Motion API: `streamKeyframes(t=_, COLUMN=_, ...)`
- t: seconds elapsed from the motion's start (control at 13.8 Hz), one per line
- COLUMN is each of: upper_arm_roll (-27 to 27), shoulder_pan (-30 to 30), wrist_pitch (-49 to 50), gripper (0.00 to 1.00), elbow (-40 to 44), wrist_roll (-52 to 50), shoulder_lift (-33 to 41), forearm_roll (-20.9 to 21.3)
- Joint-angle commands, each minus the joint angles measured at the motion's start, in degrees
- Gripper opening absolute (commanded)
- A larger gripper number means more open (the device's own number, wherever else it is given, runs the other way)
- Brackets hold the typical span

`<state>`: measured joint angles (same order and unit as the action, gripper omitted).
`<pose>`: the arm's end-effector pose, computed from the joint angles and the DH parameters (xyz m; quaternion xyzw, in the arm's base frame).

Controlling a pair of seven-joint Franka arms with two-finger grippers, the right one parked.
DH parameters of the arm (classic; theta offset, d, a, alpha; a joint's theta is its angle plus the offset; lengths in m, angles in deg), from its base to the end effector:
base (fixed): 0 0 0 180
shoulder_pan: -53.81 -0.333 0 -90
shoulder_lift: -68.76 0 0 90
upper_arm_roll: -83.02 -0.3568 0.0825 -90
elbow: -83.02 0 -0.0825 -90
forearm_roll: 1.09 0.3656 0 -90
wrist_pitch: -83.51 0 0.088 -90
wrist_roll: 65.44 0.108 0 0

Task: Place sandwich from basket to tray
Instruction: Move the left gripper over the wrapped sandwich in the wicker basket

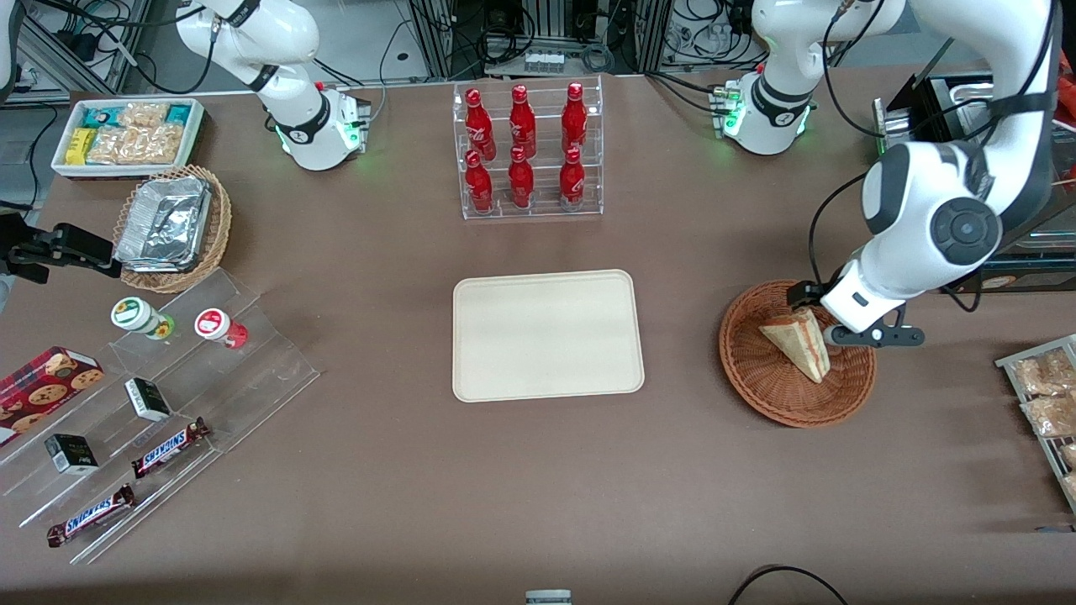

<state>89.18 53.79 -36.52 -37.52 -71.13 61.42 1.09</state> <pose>0.5363 -0.0544 0.3984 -0.9975 0.0146 0.0667 0.0159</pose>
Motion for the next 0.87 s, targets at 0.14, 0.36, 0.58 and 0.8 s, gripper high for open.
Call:
streamKeyframes(t=0.14, upper_arm_roll=0.26, shoulder_pan=-0.60, wrist_pitch=-2.58, gripper=1.00, elbow=-1.02, wrist_roll=-21.21, shoulder_lift=-1.44, forearm_roll=0.55)
streamKeyframes(t=0.36, upper_arm_roll=0.43, shoulder_pan=-0.07, wrist_pitch=-5.03, gripper=1.00, elbow=-0.93, wrist_roll=-29.71, shoulder_lift=-2.67, forearm_roll=0.64)
streamKeyframes(t=0.58, upper_arm_roll=0.43, shoulder_pan=-0.07, wrist_pitch=-7.67, gripper=1.00, elbow=-1.19, wrist_roll=-32.89, shoulder_lift=-3.64, forearm_roll=0.72)
streamKeyframes(t=0.8, upper_arm_roll=0.43, shoulder_pan=-0.24, wrist_pitch=-7.76, gripper=1.00, elbow=-1.28, wrist_roll=-32.98, shoulder_lift=-4.34, forearm_roll=0.72)
